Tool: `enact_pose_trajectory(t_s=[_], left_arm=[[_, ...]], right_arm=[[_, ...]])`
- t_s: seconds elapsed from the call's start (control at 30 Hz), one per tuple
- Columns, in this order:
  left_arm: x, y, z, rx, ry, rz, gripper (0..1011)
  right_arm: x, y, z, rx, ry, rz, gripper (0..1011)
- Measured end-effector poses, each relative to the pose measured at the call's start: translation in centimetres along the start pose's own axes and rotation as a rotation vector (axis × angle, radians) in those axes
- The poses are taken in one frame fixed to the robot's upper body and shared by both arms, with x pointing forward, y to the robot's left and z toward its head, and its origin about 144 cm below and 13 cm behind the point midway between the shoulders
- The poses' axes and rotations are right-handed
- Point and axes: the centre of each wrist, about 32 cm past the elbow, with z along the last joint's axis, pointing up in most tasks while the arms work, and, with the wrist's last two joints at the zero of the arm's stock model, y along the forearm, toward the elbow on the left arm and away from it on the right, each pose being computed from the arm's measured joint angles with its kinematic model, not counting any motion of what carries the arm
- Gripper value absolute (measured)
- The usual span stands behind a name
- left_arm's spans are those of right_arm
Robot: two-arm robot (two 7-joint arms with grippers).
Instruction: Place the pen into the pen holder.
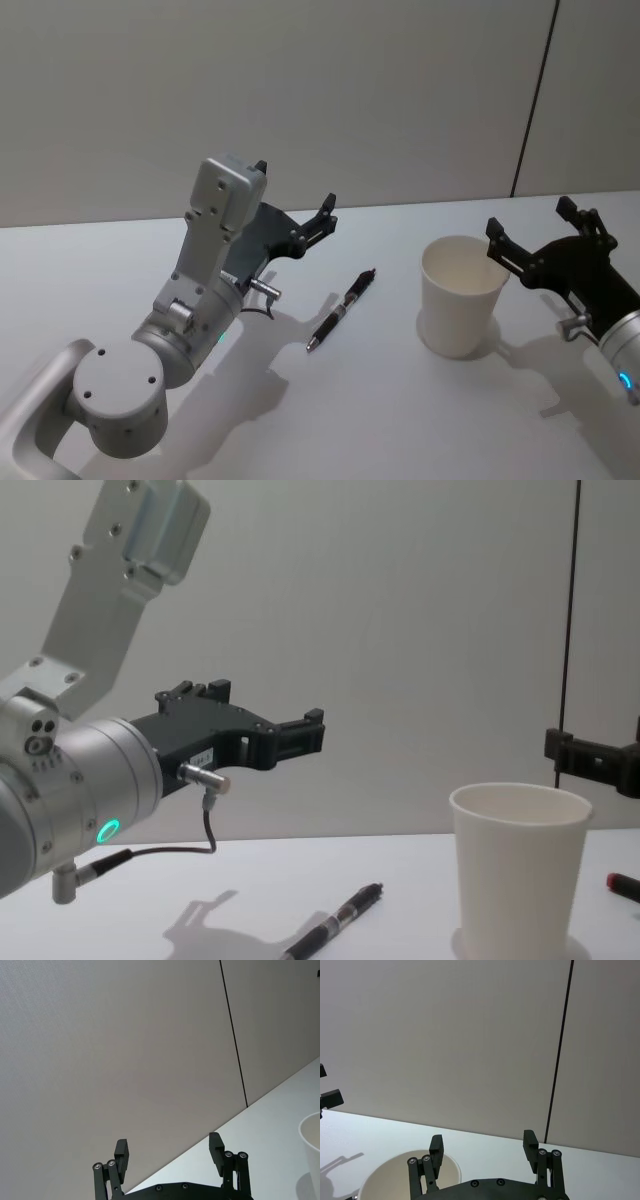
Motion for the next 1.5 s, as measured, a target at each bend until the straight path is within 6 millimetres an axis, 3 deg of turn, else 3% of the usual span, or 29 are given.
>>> enact_pose_trajectory(t_s=[1.5], left_arm=[[0.0,0.0,0.0,0.0,0.0,0.0,1001]], right_arm=[[0.0,0.0,0.0,0.0,0.0,0.0,1001]])
